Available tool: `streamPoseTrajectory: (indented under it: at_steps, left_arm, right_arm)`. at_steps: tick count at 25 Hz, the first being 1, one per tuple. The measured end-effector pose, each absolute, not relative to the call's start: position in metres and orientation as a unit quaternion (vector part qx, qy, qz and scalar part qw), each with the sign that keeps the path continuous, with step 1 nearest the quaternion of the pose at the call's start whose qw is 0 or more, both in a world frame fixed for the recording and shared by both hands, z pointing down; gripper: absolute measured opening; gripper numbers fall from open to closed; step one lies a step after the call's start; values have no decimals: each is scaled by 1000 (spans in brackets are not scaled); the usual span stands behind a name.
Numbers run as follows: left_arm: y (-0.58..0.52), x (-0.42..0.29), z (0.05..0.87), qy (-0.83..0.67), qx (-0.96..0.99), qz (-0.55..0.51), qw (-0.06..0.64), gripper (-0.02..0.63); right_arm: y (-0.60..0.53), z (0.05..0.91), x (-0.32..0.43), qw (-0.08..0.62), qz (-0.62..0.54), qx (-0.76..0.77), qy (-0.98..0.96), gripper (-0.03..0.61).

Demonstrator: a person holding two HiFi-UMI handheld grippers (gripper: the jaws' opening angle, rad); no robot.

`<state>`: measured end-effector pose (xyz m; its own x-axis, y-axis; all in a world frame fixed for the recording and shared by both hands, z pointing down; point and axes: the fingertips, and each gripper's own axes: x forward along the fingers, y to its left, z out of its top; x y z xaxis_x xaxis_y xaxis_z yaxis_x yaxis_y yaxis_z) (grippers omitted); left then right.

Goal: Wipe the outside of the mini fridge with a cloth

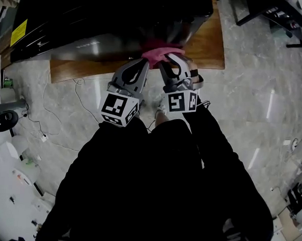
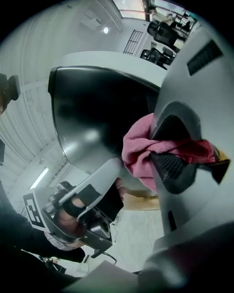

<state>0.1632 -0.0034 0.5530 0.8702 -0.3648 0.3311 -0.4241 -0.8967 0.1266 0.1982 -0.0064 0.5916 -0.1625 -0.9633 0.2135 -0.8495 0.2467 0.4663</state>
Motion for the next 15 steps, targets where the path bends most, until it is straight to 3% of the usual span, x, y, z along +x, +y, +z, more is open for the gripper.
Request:
streamPoseTrajectory:
  at_steps: [4,10,15]
  left_arm:
    - [-5,178,617,-196,949,208,133,6]
    - [1,185,710,-175,923,318,128,6]
    - [-2,185,747,-172,905,360,150,6]
  right_arm:
    - [-7,641,195,267,-99,581,-763,72]
    - [-7,718,200,312,-48,536,-783,72]
    - [-8,754,199,333,-6,510,-793,71]
